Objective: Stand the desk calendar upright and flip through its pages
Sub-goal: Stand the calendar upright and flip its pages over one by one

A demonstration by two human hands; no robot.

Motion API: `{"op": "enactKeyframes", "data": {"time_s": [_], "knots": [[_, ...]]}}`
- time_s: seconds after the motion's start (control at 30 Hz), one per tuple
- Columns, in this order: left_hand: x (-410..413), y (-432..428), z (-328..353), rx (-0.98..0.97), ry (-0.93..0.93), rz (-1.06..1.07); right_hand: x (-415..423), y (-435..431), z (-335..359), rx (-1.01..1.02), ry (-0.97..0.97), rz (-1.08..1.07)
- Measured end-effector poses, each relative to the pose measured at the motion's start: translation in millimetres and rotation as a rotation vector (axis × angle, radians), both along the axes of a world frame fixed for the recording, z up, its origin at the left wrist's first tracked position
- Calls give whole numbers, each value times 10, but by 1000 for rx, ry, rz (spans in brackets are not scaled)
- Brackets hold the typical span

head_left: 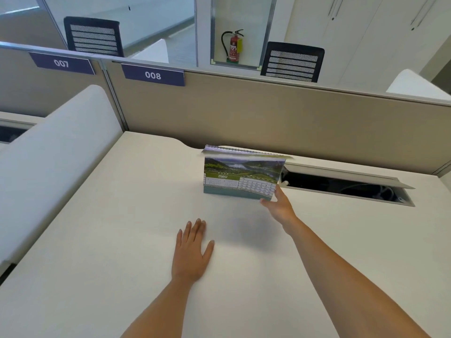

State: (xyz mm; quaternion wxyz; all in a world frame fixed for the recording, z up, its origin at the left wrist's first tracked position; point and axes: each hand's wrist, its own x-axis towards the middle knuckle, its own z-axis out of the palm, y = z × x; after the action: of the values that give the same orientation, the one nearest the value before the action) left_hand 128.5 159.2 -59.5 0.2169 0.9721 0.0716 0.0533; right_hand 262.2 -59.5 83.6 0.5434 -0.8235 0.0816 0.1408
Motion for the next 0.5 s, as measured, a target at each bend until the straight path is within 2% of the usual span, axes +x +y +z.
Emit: {"op": "enactKeyframes", "data": {"time_s": [0.2, 0.37, 0.5], "knots": [[0, 2, -27, -1, -6, 2, -50, 35, -5, -87, -27, -86], [-4, 1, -22, 13, 5, 4, -77, 19, 37, -10, -44, -246], [2, 4, -31, 10, 4, 5, -90, 0, 104, 75, 74, -155]]}}
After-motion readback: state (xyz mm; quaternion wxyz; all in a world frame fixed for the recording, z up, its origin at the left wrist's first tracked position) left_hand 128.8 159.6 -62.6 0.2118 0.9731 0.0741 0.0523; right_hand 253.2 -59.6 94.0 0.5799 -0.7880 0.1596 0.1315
